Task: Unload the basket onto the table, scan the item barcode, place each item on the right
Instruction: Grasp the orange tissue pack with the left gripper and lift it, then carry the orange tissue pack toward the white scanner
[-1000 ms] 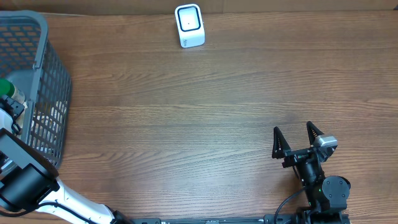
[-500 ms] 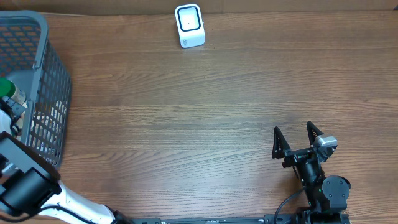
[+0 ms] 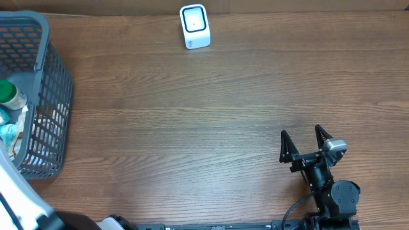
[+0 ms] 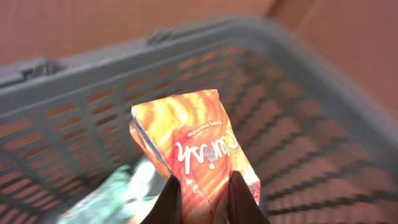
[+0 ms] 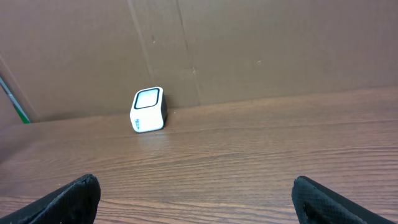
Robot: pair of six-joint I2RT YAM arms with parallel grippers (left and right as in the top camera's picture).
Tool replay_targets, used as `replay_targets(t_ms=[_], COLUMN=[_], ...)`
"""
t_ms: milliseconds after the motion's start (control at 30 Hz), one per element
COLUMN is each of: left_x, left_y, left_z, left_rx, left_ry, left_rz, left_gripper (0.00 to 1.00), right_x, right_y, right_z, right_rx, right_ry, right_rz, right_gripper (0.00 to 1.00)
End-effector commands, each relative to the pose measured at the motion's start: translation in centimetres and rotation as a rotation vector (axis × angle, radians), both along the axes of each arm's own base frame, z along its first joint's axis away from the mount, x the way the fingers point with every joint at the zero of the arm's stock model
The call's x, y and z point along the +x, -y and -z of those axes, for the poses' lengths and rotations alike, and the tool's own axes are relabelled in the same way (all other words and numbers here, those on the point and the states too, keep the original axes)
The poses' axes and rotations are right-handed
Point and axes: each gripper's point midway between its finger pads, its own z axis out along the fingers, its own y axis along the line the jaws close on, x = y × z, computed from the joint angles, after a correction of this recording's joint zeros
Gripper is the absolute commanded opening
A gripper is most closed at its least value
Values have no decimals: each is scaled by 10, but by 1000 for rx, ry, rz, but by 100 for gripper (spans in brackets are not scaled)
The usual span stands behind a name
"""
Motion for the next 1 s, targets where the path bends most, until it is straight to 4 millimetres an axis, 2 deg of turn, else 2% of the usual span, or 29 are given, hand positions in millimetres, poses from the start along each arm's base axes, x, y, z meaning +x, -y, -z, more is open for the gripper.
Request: replay_targets(t_ms=[0,100,200,333,433,600,867,967], left_x=[11,16,21,29,36,44,49,48], left_y=[49,99,154,219,269,338,434,463], left_z=[-36,-57,-66,-50,-29,14,103,139], left_rx=[-107,-199,-290,-382,-377,-346,-367,-419], left_ry=[182,272,298,218,100,-107,-436,-538], left_rz=[173,346,534,701,846,1004,1212,1243], left_gripper=[4,4,4,4,4,4,4,4], right_x=[0,0,0,0,0,0,0,0], right_y=[1,1,1,1,1,1,1,1], right_z=[1,1,1,1,1,1,1,1], right_rx=[-4,-4,-4,-4,-4,-4,-4,-4], right_ry=[7,7,7,7,7,7,7,7], right_rz=[8,8,8,8,7,8,8,8], right_gripper=[100,100,100,100,100,100,100,100])
